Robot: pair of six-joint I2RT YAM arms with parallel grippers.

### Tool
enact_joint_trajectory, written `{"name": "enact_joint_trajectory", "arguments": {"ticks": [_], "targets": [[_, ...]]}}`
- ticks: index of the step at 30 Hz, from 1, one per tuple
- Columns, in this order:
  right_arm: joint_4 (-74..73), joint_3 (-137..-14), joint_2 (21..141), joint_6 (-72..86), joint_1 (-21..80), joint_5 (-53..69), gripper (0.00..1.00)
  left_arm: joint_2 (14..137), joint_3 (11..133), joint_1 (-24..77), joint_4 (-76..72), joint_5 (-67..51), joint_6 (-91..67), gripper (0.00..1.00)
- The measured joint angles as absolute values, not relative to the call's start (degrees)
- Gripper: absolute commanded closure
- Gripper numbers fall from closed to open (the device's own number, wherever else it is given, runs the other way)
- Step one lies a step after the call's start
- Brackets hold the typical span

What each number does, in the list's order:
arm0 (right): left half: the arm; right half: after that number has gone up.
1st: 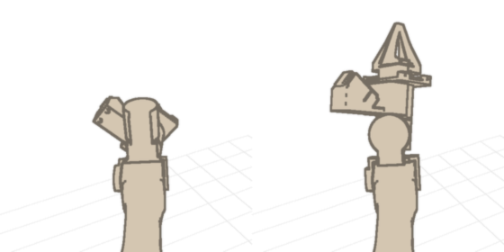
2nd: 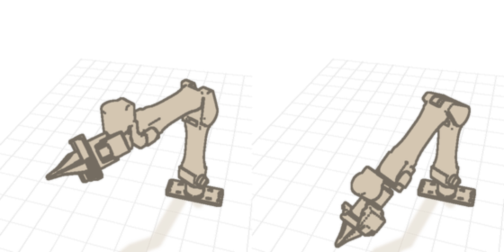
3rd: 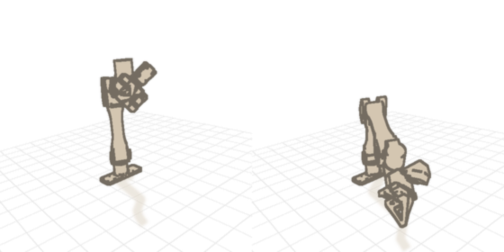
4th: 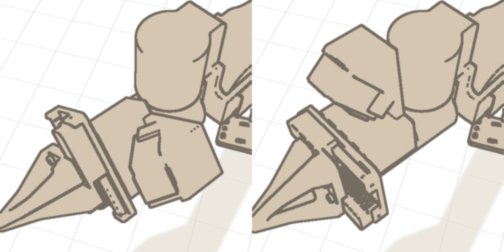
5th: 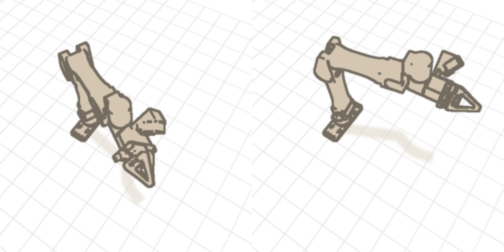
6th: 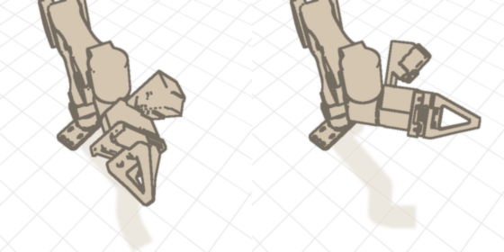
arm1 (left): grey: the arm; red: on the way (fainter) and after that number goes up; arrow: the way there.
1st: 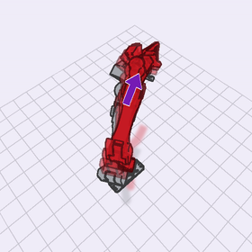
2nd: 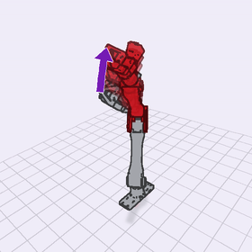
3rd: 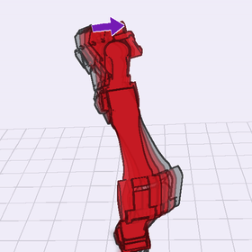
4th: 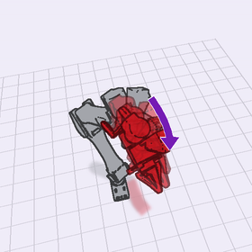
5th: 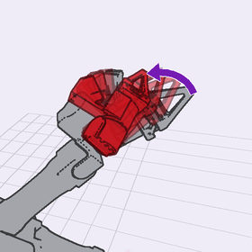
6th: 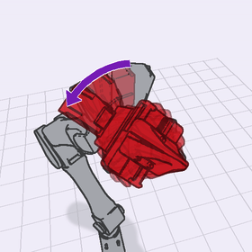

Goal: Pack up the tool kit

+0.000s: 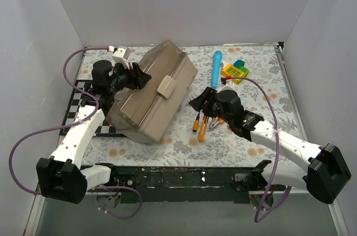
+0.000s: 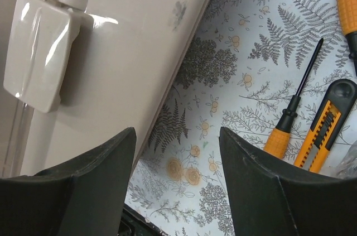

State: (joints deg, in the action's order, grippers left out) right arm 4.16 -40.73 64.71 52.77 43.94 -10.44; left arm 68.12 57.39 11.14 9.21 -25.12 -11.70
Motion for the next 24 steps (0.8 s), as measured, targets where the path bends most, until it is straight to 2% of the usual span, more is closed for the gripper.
{"name": "enact_joint_trajectory", "arguments": {"ticks": [13,24], "targets": [[3.3,-40.7,65.5,53.7,43.9,-12.8,0.32,66.5,57.1,12.2,11.4,-27.9,-12.6,0.73],[3.2,-45.0,74.5,52.3,43.9,-11.9,0.37,64.9,56.4,13.9,11.8,-28.1,-13.3,0.73]]}}
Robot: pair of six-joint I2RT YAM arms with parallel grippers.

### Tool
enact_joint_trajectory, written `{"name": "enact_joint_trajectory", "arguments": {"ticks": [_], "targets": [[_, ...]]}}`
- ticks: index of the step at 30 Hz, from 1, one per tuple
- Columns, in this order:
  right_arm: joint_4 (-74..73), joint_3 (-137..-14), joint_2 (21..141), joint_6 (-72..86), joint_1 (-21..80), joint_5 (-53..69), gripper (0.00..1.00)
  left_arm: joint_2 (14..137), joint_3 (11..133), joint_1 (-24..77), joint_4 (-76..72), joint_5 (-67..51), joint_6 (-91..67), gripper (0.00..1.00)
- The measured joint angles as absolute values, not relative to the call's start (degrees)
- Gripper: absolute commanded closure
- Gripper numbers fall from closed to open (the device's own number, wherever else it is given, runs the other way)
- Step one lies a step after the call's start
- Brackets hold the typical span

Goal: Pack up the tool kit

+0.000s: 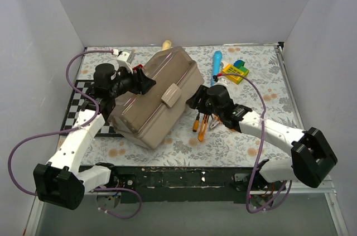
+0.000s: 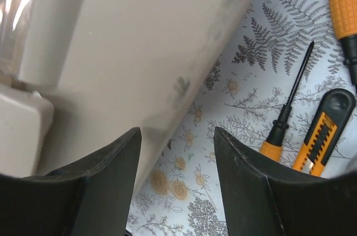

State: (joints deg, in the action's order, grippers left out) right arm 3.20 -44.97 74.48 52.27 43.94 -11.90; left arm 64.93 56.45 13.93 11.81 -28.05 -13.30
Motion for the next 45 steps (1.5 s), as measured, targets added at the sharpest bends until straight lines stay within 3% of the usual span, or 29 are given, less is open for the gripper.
{"name": "enact_joint_trajectory", "arguments": {"ticks": [10,14,20,22,27,36,45], "targets": [[4.4,-49.5,81.0,52.2,43.0,-9.9,0.38,61.9,55.3,15.5,13.5,-28.8,-13.6,0.69],[5.6,-49.7,83.5,50.7,42.6,-8.6,0.38,60.5,55.2,15.6,15.3,-29.4,-14.0,0.62],[1.0,-50.9,83.7,47.4,41.8,-11.1,0.38,59.3,55.9,16.4,20.2,-32.9,-15.2,0.36],[-1.8,-50.9,82.0,46.5,41.3,-12.9,0.37,59.2,56.8,16.4,21.9,-33.5,-15.4,0.23],[-7.2,-49.5,74.2,45.0,38.7,-18.1,0.37,58.8,61.2,16.4,24.3,-33.1,-15.1,0.02],[-10.6,-45.3,61.4,42.2,36.9,-21.8,0.32,59.8,62.7,16.4,27.1,-30.7,-12.9,0.02],[-12.7,-45.1,58.9,42.3,38.5,-13.9,0.32,65.4,62.7,16.4,28.9,-26.1,-9.5,0.02]]}}
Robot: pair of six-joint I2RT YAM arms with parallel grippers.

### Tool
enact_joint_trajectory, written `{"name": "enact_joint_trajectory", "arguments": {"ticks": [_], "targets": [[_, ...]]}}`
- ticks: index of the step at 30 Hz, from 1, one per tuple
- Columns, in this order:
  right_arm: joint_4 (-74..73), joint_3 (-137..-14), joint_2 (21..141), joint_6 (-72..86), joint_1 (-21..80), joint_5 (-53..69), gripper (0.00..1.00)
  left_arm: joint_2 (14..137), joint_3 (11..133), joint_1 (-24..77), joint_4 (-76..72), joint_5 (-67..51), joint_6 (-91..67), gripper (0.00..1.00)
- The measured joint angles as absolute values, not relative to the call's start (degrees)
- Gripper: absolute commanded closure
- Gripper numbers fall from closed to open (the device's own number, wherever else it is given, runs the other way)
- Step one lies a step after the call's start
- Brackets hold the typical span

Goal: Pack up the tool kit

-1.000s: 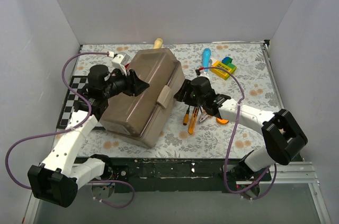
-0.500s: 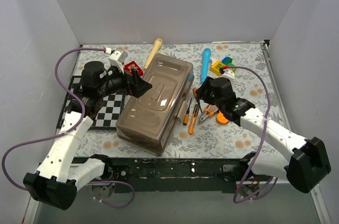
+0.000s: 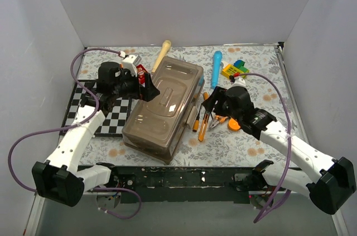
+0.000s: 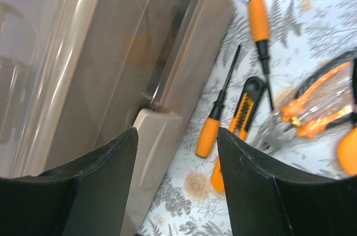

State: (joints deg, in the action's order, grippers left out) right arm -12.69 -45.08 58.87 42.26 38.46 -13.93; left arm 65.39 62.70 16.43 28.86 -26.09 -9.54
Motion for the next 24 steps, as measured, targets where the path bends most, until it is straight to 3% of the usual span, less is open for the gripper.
{"name": "enact_joint_trajectory", "arguments": {"ticks": [10,24], "targets": [[-15.1,-44.8,62.2,47.4,45.9,-10.2,0.31,67.2,59.4,16.4,26.7,-21.5,-8.0,0.02],[-18.2,-37.5,54.7,56.8,48.1,-16.7,0.27,67.0,55.0,16.4,20.5,-20.8,-8.1,0.18]]}}
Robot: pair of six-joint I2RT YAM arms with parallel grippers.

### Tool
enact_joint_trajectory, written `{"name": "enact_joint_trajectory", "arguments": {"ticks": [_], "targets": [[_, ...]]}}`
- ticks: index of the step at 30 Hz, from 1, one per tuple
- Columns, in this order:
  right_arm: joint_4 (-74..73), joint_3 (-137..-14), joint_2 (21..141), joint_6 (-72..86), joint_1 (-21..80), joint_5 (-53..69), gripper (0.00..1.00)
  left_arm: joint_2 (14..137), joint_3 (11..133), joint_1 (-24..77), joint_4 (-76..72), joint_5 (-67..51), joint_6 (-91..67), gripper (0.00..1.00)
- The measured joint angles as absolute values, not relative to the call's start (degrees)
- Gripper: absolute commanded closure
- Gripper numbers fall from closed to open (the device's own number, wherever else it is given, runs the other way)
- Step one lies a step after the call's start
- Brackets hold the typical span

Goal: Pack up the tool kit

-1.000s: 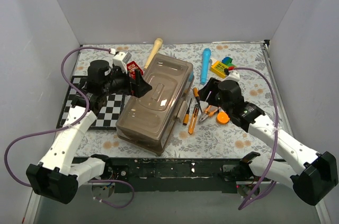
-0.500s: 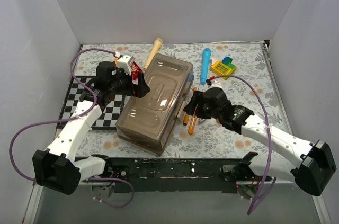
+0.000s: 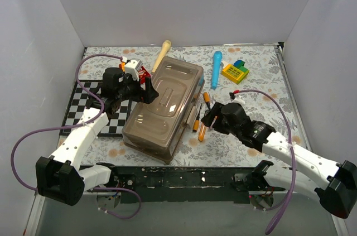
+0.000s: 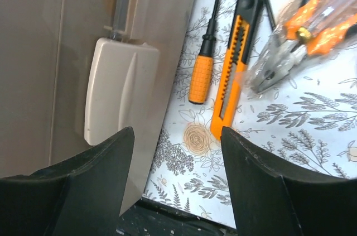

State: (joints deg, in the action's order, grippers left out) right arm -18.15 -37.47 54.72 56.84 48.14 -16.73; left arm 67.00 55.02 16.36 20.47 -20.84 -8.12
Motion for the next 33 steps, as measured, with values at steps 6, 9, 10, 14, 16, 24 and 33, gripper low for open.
{"name": "enact_joint_trajectory", "arguments": {"ticks": [6,9,10,14,16,24,33], "targets": [[-15.9,-30.9,50.3,58.4,45.1,-16.0,0.27,67.0,54.8,16.4,19.9,-21.3,-8.1,0.21],[-13.0,-26.9,51.6,59.7,44.7,-13.5,0.27,67.0,54.7,16.4,19.6,-21.3,-8.2,0.22],[-11.9,-25.9,52.6,60.1,44.7,-12.4,0.27,67.0,54.6,16.4,19.4,-21.4,-8.2,0.23],[-6.9,-25.3,56.6,61.1,44.7,-8.8,0.27,67.0,54.4,16.4,19.0,-21.4,-8.2,0.24],[-3.3,-25.3,58.5,61.9,44.7,-7.0,0.27,67.0,54.3,16.4,18.9,-21.4,-8.2,0.24],[9.0,-24.4,67.5,66.3,44.7,-1.3,0.29,67.0,54.3,16.4,18.8,-21.4,-8.3,0.25],[17.2,-21.5,70.8,70.4,44.7,1.3,0.29,67.0,54.3,16.4,18.8,-21.4,-8.3,0.26]]}}
